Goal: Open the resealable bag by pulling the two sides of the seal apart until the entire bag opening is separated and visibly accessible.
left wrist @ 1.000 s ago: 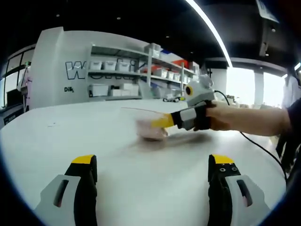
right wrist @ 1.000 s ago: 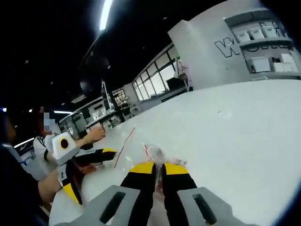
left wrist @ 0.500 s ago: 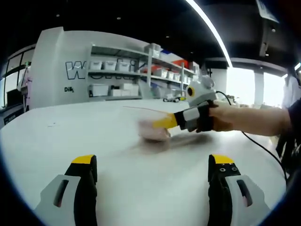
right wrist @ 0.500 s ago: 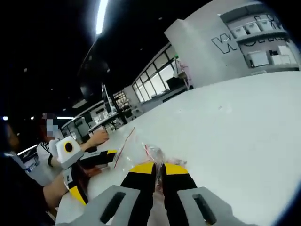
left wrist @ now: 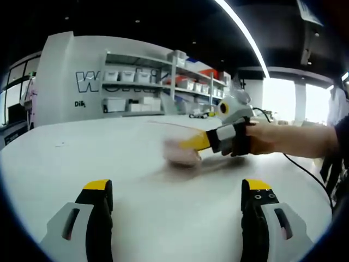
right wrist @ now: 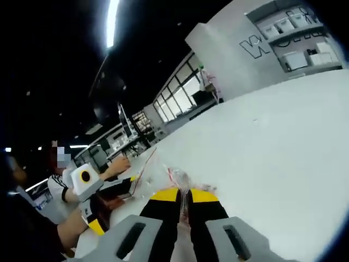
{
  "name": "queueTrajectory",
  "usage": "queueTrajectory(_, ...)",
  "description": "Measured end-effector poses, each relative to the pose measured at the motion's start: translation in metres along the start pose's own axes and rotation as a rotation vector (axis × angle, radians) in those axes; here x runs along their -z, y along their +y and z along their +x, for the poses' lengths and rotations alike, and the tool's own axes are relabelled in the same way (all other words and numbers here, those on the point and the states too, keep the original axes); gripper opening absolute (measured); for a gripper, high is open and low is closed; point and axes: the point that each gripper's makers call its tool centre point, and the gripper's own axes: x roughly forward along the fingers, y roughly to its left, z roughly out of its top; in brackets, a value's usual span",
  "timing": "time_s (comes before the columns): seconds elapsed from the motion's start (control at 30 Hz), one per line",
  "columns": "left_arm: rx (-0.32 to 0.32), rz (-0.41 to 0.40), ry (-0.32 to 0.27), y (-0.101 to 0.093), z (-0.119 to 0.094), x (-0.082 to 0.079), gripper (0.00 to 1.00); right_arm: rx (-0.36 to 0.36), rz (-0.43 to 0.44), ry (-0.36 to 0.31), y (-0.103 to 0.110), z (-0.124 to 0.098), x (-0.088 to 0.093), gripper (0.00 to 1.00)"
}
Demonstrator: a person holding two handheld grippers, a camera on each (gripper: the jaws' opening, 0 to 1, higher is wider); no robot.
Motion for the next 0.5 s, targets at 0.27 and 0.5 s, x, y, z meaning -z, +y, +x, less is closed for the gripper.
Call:
queueTrajectory(0.27, 0.001, -0.002, -0.002, -0.0001, -0.0004, -0.0002, 0.97, -0.006, 0.021, -0.004, 0.0022, -0.0012, 0.0012, 0.0)
queueTrajectory(0.5, 0.001, -0.002, -0.002, 0.0, -0.0002, -0.0002, 0.97, -0.007, 0.036, -0.011, -0.0009, -0.0014, -0.0009, 0.0)
